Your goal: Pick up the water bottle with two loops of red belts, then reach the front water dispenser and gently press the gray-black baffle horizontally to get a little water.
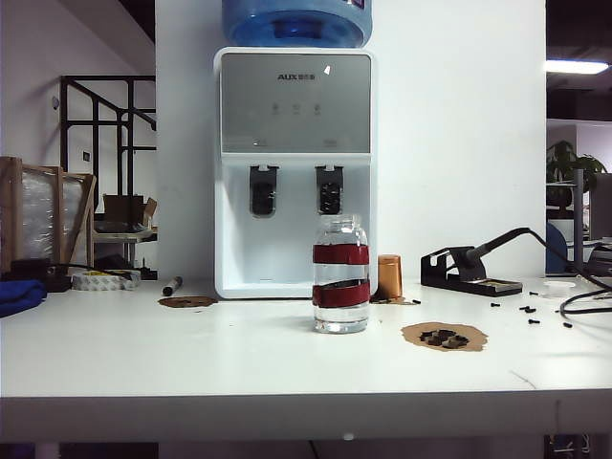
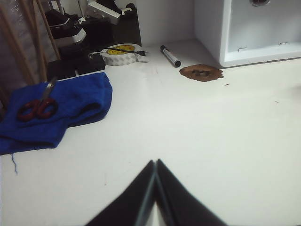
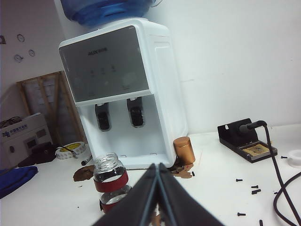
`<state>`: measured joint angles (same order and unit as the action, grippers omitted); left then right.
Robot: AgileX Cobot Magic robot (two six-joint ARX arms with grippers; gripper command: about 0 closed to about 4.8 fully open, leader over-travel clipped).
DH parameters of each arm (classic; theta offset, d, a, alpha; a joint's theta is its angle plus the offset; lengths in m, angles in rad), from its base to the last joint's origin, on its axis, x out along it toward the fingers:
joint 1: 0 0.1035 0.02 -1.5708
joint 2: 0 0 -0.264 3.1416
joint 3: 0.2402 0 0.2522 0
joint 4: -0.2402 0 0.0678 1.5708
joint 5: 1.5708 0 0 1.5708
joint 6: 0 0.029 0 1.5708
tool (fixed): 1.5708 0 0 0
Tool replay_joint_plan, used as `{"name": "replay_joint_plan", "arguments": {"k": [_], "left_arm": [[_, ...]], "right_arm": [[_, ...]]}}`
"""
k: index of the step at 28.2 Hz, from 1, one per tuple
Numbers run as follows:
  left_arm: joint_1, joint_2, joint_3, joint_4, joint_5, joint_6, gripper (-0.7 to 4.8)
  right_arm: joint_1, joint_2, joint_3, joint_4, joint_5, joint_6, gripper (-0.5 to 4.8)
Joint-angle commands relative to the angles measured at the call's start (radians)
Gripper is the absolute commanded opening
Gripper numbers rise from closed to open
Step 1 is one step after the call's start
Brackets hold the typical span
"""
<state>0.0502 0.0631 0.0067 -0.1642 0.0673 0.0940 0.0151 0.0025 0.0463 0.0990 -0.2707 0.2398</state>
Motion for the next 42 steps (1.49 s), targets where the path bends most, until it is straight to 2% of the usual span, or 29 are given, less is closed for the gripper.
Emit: {"name": "replay_joint_plan", "arguments": {"k": [1,12,21,23,25,32,34,36,38,42], "left_arm": [[0.002,0.005,-0.001,-0.01,0.007,0.003,-0.04],[-0.003,0.005,-0.001,-0.007,0.033,0.003,-0.05],[-0.045,0.005,-0.001,-0.002,0.057,0.024,-0.04],[-0.056,0.005,-0.001,-0.002,0.058,0.03,-0.05],[-0.06,0.005,-0.001,-0.001,0.079,0.03,-0.05],[-0.069,0.005,0.006,-0.001,0.19,0.04,-0.05],[-0.069,0.005,0.027,-0.035,0.275,0.042,-0.05],[-0.07,0.005,0.055,-0.086,0.341,0.073,-0.05],[-0.07,0.005,0.072,-0.099,0.362,0.082,-0.05],[-0.071,0.005,0.104,-0.098,0.393,0.088,-0.05]], "right_arm": [[0.003,0.0,0.004,0.02,-0.006,0.003,-0.01],[0.003,0.0,0.004,0.048,-0.009,-0.089,-0.02],[0.003,0.0,0.004,0.051,-0.01,-0.087,-0.02],[0.003,0.0,0.005,0.093,-0.042,-0.043,-0.02],[0.003,0.0,0.014,0.141,-0.101,-0.057,-0.03],[0.003,0.006,0.152,0.126,-0.057,-0.13,-0.03],[0.003,0.02,0.182,0.121,-0.032,-0.128,-0.03],[0.003,0.035,0.204,0.121,-0.05,-0.122,-0.03],[0.003,0.057,0.225,0.116,-0.1,-0.099,-0.03],[0.003,0.082,0.281,-0.005,-0.114,-0.047,-0.03]]}}
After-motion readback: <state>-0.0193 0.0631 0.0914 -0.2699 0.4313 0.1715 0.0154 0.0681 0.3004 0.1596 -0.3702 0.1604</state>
